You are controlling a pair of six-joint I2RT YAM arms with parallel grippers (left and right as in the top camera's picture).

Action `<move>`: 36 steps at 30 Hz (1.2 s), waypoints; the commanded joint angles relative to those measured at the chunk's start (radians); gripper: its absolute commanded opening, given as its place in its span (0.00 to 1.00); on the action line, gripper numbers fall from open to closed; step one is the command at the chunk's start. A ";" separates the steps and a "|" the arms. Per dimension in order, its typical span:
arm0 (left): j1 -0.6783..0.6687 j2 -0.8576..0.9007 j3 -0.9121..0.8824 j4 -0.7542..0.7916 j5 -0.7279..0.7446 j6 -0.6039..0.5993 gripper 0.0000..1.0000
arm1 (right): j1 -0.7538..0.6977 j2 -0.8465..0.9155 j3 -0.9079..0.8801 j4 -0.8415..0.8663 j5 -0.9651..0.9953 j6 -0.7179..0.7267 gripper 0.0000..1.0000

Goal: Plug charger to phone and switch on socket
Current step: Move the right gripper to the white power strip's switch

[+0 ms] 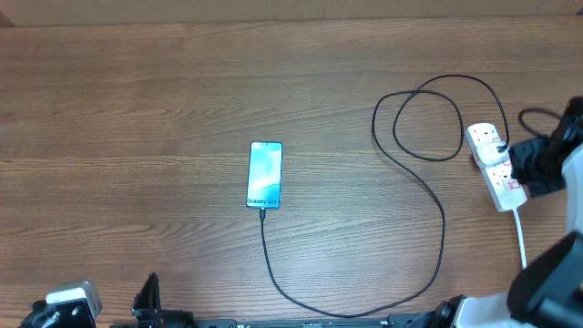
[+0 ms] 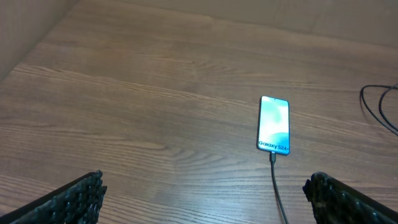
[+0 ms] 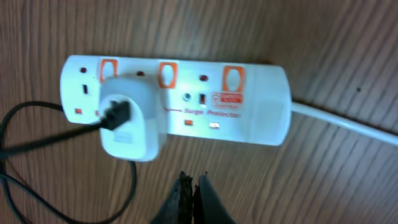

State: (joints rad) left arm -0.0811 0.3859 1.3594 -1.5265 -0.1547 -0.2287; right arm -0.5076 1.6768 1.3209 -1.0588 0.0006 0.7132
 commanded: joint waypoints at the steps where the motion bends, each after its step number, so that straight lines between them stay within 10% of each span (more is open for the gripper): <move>1: 0.002 -0.006 -0.003 0.006 -0.013 0.023 0.99 | -0.003 0.092 0.153 -0.052 -0.020 -0.061 0.04; 36: 0.002 -0.006 -0.004 0.008 -0.013 0.023 0.99 | 0.000 0.332 0.223 -0.013 0.072 -0.120 0.04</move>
State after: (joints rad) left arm -0.0811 0.3859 1.3590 -1.5253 -0.1547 -0.2287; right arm -0.5091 2.0022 1.5253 -1.0821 0.0776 0.6029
